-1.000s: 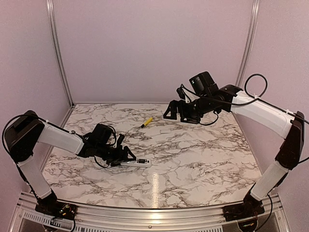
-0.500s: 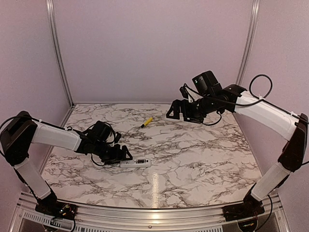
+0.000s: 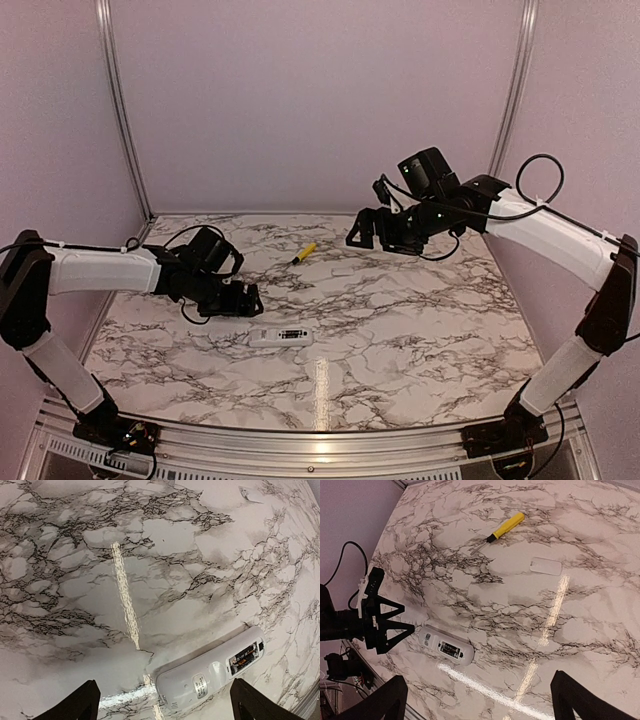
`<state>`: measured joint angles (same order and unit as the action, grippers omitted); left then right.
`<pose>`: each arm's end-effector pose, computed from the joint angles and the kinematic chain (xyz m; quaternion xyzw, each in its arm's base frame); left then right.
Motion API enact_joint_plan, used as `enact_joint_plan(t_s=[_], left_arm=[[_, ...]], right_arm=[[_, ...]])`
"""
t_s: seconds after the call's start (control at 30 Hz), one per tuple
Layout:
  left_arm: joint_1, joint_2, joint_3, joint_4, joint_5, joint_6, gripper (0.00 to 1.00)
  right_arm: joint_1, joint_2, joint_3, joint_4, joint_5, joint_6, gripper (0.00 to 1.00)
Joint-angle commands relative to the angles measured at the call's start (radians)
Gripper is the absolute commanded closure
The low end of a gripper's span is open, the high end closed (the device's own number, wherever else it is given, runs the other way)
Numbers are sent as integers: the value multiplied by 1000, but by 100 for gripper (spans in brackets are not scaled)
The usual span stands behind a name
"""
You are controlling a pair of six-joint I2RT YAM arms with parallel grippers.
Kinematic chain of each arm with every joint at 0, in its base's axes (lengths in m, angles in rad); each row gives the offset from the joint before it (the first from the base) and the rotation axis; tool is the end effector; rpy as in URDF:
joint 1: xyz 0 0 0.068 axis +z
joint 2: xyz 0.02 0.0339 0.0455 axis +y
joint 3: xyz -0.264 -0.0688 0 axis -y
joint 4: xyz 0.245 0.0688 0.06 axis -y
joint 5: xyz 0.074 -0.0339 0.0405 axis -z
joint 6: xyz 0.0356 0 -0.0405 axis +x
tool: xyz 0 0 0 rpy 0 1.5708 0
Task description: Unload the batteries from the remote control
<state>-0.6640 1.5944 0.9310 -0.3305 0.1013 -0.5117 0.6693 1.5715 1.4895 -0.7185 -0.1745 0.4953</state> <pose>0.2466 -0.1975 0.1821 0.0872 0.9536 -0.1979 0.2095 0.2669 0.2190 0.3390 -0.1128 0.9169 0.2733 0.2682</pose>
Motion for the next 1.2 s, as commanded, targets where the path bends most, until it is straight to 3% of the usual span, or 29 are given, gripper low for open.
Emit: enact_joint_plan(t_s=[0.0, 0.53, 1.17], left_arm=[[3, -30, 71, -110, -134, 81, 4], [8, 42, 337, -132, -328, 231, 1], [24, 440, 754, -192, -209, 344, 5]], right_arm=[[0, -6, 34, -30, 24, -18, 2], [0, 22, 108, -86, 88, -13, 1], [0, 30, 121, -128, 156, 16, 2]])
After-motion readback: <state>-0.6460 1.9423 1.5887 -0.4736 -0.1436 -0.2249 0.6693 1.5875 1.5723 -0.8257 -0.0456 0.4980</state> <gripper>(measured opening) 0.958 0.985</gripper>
